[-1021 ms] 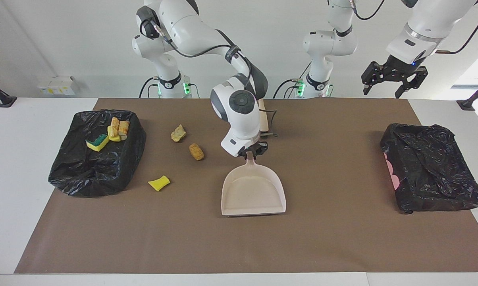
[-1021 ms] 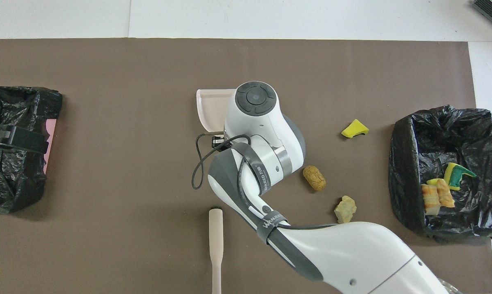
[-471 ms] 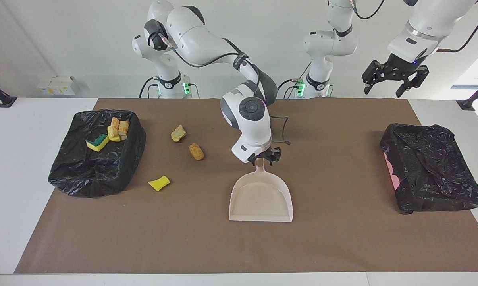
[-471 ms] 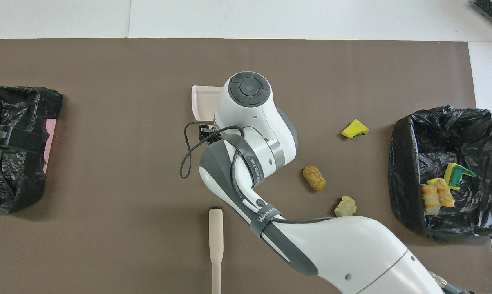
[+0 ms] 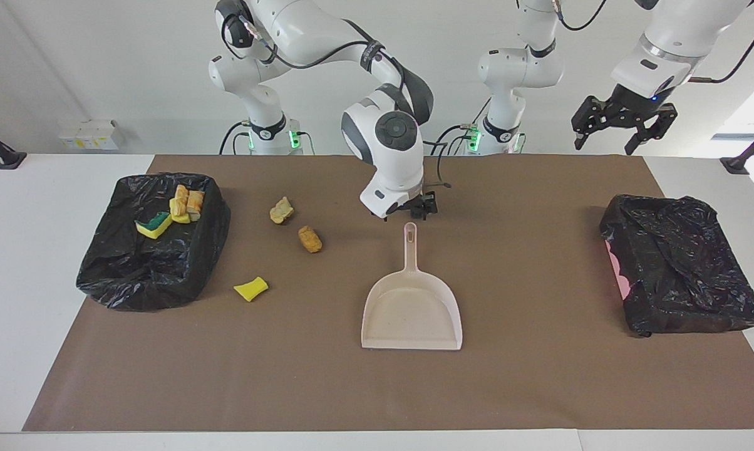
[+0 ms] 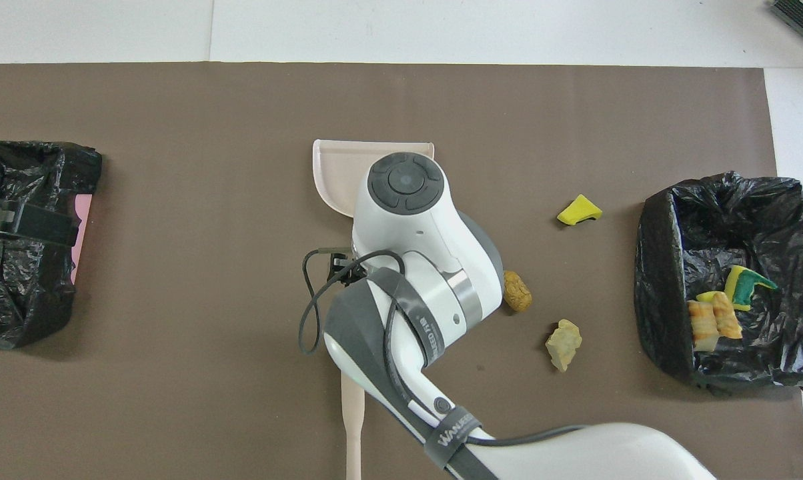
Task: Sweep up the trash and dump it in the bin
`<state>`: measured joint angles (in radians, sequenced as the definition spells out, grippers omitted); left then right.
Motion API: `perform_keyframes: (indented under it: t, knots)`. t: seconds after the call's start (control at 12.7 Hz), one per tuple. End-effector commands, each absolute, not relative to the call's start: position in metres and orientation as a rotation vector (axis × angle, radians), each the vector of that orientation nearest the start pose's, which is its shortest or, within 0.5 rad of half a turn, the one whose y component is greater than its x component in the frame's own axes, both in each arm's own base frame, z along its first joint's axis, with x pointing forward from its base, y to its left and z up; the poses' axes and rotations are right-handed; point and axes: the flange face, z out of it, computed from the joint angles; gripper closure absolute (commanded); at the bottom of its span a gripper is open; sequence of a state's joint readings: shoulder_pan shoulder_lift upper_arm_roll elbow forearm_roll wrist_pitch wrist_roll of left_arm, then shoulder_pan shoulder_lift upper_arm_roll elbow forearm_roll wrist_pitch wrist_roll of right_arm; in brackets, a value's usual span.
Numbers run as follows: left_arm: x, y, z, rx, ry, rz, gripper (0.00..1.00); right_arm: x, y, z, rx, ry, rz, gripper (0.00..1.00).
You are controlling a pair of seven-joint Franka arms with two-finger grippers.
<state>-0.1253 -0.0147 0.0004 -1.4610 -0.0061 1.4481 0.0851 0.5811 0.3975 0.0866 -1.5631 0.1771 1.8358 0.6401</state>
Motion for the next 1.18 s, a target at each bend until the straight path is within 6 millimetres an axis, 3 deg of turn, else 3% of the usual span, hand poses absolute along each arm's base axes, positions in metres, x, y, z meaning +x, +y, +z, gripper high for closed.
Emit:
perform_keyframes:
  t: [0.0,0.16,0.47,0.63,0.79,1.02,1.1]
  knots:
    - [0.538,-0.086,0.658,-3.121,0.375,-0.053,0.0,0.452,0.426,0.409,-3.052,0.064,0.362,0.0]
    - [0.544,-0.113,0.635,-3.114,0.44,-0.079,0.0,0.412,0.437,0.402,-3.064,0.095,0.339,0.0]
    - [0.55,-0.176,0.577,-3.115,0.513,-0.15,0.0,0.346,0.435,0.382,-3.087,0.063,0.318,0.0]
    - [0.553,-0.211,0.549,-3.111,0.574,-0.112,0.0,0.32,0.44,0.369,-3.116,0.041,0.35,0.1]
    - [0.556,-0.252,0.522,-3.158,0.459,-0.135,0.0,0.299,0.447,0.355,-3.134,0.082,0.359,0.12]
    - [0.55,-0.304,0.478,-3.1,0.518,-0.085,0.0,0.279,0.458,0.342,-3.093,0.094,0.404,0.18]
    - [0.549,-0.321,0.461,-3.093,0.45,-0.107,0.0,0.275,0.459,0.338,-3.072,0.108,0.403,0.19]
